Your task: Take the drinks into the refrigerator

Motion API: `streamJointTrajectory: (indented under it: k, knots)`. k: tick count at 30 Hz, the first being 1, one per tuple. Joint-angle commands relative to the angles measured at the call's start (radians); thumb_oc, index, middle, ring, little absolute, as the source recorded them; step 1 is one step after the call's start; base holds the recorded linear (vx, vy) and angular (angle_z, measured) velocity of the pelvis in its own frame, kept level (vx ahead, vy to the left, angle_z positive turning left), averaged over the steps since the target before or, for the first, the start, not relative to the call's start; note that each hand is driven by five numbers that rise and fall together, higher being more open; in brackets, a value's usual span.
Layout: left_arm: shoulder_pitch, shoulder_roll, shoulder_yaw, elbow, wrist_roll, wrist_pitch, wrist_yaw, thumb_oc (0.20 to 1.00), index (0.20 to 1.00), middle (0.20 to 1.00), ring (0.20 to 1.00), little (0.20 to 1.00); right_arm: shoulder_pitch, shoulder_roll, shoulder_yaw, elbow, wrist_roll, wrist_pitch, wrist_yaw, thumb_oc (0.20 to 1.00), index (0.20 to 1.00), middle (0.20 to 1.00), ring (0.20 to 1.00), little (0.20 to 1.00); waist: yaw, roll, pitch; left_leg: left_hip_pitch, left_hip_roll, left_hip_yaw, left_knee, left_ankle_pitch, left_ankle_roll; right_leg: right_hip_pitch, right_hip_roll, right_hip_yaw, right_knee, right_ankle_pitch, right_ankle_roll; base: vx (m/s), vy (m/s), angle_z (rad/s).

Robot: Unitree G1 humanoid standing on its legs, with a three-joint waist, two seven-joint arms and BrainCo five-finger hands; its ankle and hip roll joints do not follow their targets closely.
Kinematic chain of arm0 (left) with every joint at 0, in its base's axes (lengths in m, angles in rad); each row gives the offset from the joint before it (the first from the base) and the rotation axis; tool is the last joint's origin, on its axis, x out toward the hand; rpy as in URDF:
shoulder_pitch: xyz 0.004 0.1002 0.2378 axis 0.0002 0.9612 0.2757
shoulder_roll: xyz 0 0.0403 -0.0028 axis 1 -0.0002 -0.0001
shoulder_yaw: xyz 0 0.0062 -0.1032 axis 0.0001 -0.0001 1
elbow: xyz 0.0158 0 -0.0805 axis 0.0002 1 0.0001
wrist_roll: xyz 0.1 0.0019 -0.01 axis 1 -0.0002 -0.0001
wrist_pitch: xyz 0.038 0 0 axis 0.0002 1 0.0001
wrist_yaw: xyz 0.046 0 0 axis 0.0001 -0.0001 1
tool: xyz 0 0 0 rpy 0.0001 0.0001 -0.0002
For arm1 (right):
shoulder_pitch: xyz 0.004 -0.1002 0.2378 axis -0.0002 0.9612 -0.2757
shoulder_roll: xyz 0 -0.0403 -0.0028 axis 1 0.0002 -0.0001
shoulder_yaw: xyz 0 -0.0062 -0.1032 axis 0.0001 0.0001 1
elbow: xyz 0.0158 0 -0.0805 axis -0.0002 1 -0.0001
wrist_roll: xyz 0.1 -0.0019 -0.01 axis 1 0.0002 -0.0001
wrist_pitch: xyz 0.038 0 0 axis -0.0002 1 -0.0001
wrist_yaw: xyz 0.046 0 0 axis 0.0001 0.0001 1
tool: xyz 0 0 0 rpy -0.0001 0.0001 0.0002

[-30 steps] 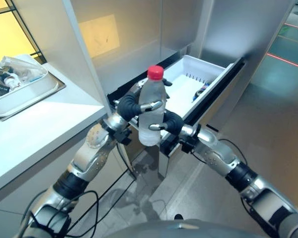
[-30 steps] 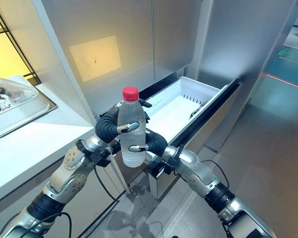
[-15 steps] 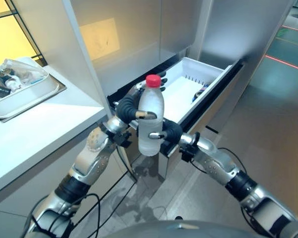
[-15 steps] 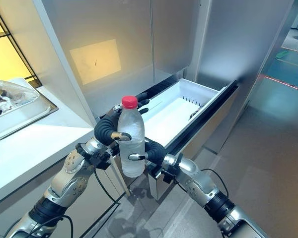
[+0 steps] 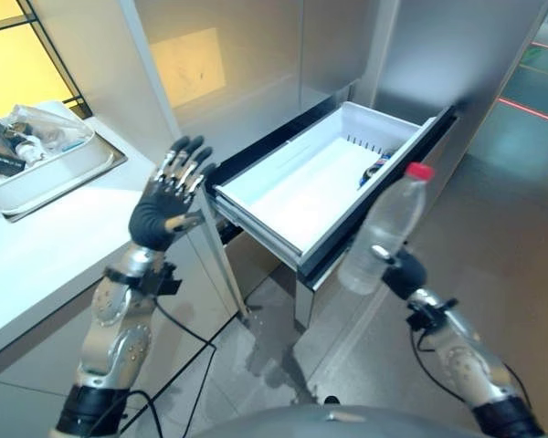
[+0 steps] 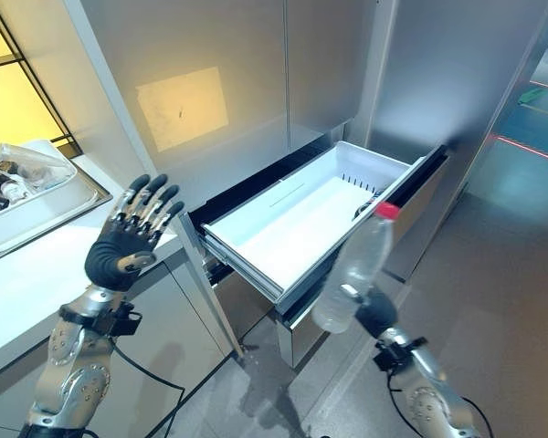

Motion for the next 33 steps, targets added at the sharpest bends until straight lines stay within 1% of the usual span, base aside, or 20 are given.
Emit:
streamJointTrajectory:
  k: [1,4,7,11,13,14,16,17,19,20,23,25,27,31,33]
  knots:
    - [0.018,0.034,0.095,0.005,0.027,-0.071,-0.007,1.000,1.000,1.000,1.000,1.000,-0.067,0.000,-0.167,-0.164,-0.010,-0.142,0.020,0.200,0.200,0.200,0.200,0.200,-0.038,-0.058,-0.012,-0.017,-0.062,-0.026,0.073,-0.106,0.053,0.070,-0.007,-0.027,0.054,-0.151,0.015,0.00,0.000,0.00]
    - [0.057,0.011,0.128,0.021,0.046,-0.073,-0.009,1.000,1.000,1.000,1.000,1.000,-0.038,0.006,-0.248,-0.147,-0.031,-0.159,0.001,0.200,0.200,0.200,0.200,0.200,-0.044,-0.061,-0.011,-0.027,-0.064,-0.022,0.074,-0.099,0.055,0.057,-0.008,-0.023,0.057,-0.144,0.015,0.00,0.000,0.00]
    - [0.079,-0.012,0.139,0.021,0.045,-0.066,-0.020,1.000,1.000,1.000,1.000,1.000,-0.029,0.013,-0.288,-0.135,-0.043,-0.166,-0.009,0.200,0.200,0.200,0.200,0.200,-0.045,-0.064,-0.010,-0.027,-0.064,-0.018,0.073,-0.102,0.055,0.056,-0.007,-0.020,0.055,-0.144,0.016,0.00,0.000,0.00]
    - [0.092,-0.014,0.143,0.011,0.049,-0.060,-0.037,1.000,1.000,1.000,1.000,1.000,-0.034,-0.036,-0.322,-0.114,-0.082,-0.171,-0.021,0.200,0.200,0.200,0.200,0.200,-0.043,-0.070,-0.007,-0.033,-0.063,-0.014,0.082,-0.107,0.057,0.053,-0.006,-0.015,0.055,-0.144,0.018,0.00,-0.009,-0.05]
    - [0.094,-0.006,0.139,0.017,0.055,-0.063,-0.047,1.000,1.000,1.000,1.000,1.000,-0.041,-0.105,-0.342,-0.101,-0.119,-0.166,-0.026,0.200,0.200,0.200,0.200,0.200,-0.038,-0.077,-0.002,-0.037,-0.064,-0.011,0.089,-0.110,0.058,0.049,-0.005,-0.012,0.057,-0.144,0.018,0.00,-0.010,-0.05]
    - [0.096,-0.003,0.132,0.019,0.058,-0.065,-0.051,1.000,1.000,1.000,1.000,1.000,-0.048,-0.159,-0.352,-0.090,-0.122,-0.163,-0.016,0.200,0.200,0.200,0.200,0.200,-0.034,-0.080,0.002,-0.041,-0.065,-0.010,0.093,-0.112,0.057,0.047,-0.005,-0.010,0.057,-0.143,0.019,0.00,-0.009,-0.05]
    - [0.098,0.012,0.114,0.016,0.060,-0.065,-0.063,1.000,1.000,1.000,1.000,1.000,-0.065,-0.244,-0.364,-0.057,-0.144,-0.166,-0.029,0.200,0.200,0.200,0.200,0.200,-0.026,-0.086,0.011,-0.047,-0.065,-0.010,0.100,-0.119,0.056,0.045,-0.003,-0.011,0.057,-0.148,0.021,0.01,-0.003,-0.02]
    - [0.095,0.028,0.100,0.016,0.062,-0.066,-0.068,1.000,1.000,1.000,1.000,1.000,-0.099,-0.313,-0.356,-0.004,-0.144,-0.173,-0.044,0.200,0.200,0.200,0.200,0.200,-0.019,-0.089,0.020,-0.057,-0.066,-0.012,0.107,-0.119,0.056,0.037,-0.004,-0.012,0.059,-0.147,0.023,-0.04,-0.003,0.00]
    - [0.091,0.054,0.071,0.016,0.051,-0.065,-0.074,1.000,1.000,1.000,1.000,1.000,-0.162,-0.415,-0.326,0.062,-0.146,-0.178,-0.057,0.200,0.200,0.200,0.200,0.200,-0.005,-0.098,0.039,-0.082,-0.068,-0.012,0.118,-0.115,0.055,0.018,-0.007,-0.014,0.064,-0.142,0.024,-0.08,-0.001,-0.03]
    - [0.090,0.062,0.064,0.014,0.049,-0.064,-0.076,1.000,1.000,1.000,1.000,1.000,-0.185,-0.444,-0.311,0.080,-0.148,-0.181,-0.065,0.200,0.200,0.200,0.200,0.200,-0.001,-0.099,0.046,-0.090,-0.069,-0.012,0.121,-0.114,0.055,0.010,-0.007,-0.014,0.067,-0.141,0.024,-0.08,0.007,-0.04]
    - [0.076,0.098,0.019,0.020,0.032,-0.066,-0.077,1.000,1.000,1.000,1.000,1.000,-0.317,-0.585,-0.227,0.189,-0.182,-0.186,-0.093,0.200,0.200,0.200,0.200,0.200,0.021,-0.111,0.076,-0.127,-0.072,-0.016,0.132,-0.103,0.052,-0.026,-0.007,-0.016,0.080,-0.135,0.024,-0.09,-0.002,-0.06]
    - [0.068,0.110,0.012,0.020,0.026,-0.069,-0.075,1.000,1.000,1.000,1.000,1.000,-0.408,-0.653,-0.163,0.253,-0.214,-0.191,-0.105,0.200,0.200,0.200,0.200,0.200,0.028,-0.114,0.096,-0.149,-0.072,-0.021,0.138,-0.098,0.050,-0.052,-0.006,-0.018,0.090,-0.133,0.024,-0.07,-0.003,-0.04]
    - [0.050,0.121,-0.004,0.024,0.013,-0.069,-0.066,1.000,1.000,1.000,1.000,1.000,-0.507,-0.702,-0.089,0.315,-0.243,-0.196,-0.134,0.200,0.200,0.200,0.200,0.200,0.040,-0.119,0.121,-0.172,-0.070,-0.022,0.145,-0.089,0.049,-0.081,-0.006,-0.021,0.107,-0.130,0.022,-0.08,-0.012,0.02]
    - [0.029,0.141,-0.014,0.020,0.016,-0.088,-0.043,1.000,1.000,1.000,1.000,1.000,-0.650,-0.767,0.013,0.362,-0.259,-0.199,-0.148,0.200,0.200,0.200,0.200,0.200,0.057,-0.127,0.160,-0.208,-0.069,-0.034,0.152,-0.075,0.047,-0.131,-0.001,-0.028,0.139,-0.131,0.018,-0.06,-0.026,0.03]
    - [0.016,0.166,-0.019,0.015,0.023,-0.091,-0.034,1.000,1.000,1.000,1.000,1.000,-0.753,-0.823,0.104,0.381,-0.290,-0.193,-0.152,0.200,0.200,0.200,0.200,0.200,0.066,-0.132,0.186,-0.235,-0.068,-0.042,0.156,-0.063,0.044,-0.166,0.001,-0.036,0.159,-0.132,0.016,-0.08,-0.028,0.12]
